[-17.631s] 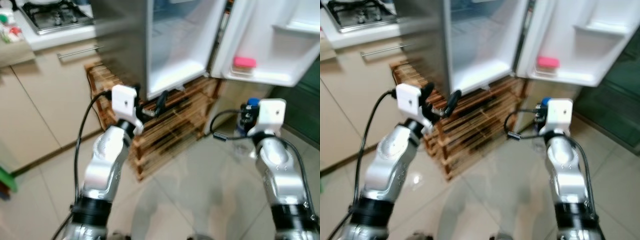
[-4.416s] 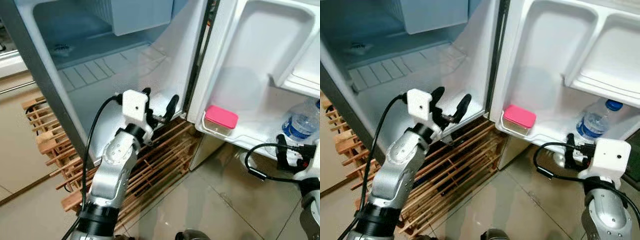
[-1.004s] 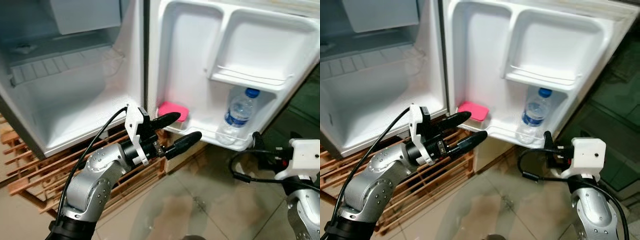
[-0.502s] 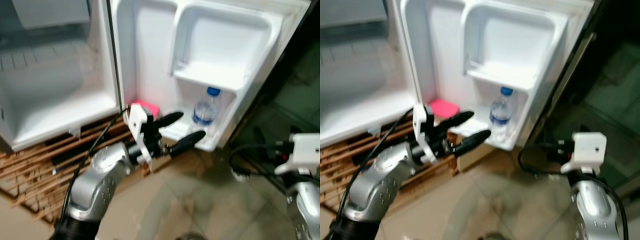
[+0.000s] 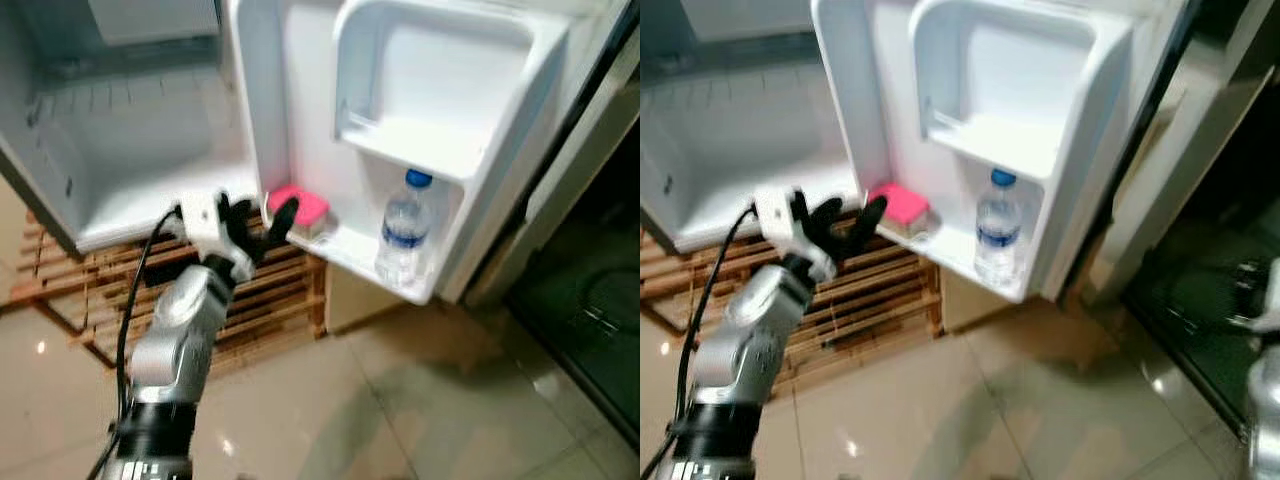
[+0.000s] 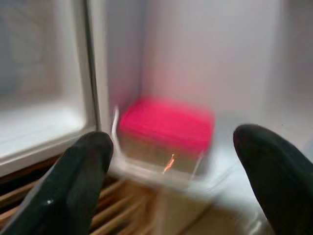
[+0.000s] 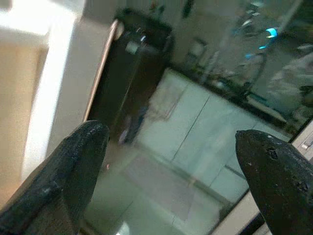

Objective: Restocking fridge

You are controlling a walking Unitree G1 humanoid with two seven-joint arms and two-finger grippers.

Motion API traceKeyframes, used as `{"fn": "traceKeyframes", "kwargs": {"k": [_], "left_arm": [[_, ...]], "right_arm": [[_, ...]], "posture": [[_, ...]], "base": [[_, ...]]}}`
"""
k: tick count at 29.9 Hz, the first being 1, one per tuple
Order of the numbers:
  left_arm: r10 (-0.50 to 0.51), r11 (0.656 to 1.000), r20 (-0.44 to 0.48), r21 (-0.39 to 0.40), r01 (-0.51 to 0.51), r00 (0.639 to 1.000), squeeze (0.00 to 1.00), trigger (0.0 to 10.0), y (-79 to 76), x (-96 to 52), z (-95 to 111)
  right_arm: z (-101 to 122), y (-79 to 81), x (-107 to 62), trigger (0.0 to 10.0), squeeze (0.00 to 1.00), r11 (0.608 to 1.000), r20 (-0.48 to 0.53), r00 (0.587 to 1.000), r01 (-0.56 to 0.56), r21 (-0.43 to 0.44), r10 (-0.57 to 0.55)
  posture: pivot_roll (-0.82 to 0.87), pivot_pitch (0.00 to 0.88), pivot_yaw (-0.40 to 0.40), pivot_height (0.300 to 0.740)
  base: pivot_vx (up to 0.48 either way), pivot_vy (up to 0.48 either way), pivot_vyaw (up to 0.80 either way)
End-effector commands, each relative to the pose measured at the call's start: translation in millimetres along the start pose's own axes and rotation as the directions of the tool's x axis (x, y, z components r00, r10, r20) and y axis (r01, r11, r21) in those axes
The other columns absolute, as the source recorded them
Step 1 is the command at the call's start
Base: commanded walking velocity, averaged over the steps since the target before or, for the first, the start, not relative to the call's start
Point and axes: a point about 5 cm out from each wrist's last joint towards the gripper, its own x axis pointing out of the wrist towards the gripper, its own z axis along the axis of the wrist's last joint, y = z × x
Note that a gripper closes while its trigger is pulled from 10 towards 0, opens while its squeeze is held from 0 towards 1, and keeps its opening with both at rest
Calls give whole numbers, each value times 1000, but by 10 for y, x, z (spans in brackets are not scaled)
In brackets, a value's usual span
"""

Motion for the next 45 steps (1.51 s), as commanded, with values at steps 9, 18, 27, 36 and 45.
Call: {"fn": "traceKeyframes", "kwargs": {"k": [9,18,27,36,45], "left_arm": [[104,976,-240,212,-52,965,0,10000,-31,-2,-443],[253,966,-680,222,-135,689,0,10000,365,-439,-1429],[237,971,-807,190,-143,541,0,10000,408,-898,-1956],[214,966,-936,160,-201,279,0,10000,239,-1505,-2361],[161,982,-975,142,-128,156,0,10000,121,-1892,-2533]], "right_arm": [[463,479,461,10000,0,986,103,989,-122,117,110],[798,891,456,10000,0,934,212,947,-285,216,241],[960,1018,363,10000,0,894,296,904,-382,234,309],[1093,1175,230,10000,0,832,347,856,-483,271,384],[1728,1842,-813,10000,0,339,524,422,-907,252,740]], "posture": [[-172,30,14,728],[-156,24,18,728],[-189,23,34,728],[-190,26,29,728],[-182,27,28,728]], "base": [[0,0,0],[0,0,0],[0,0,0],[0,0,0],[0,0,0]]}}
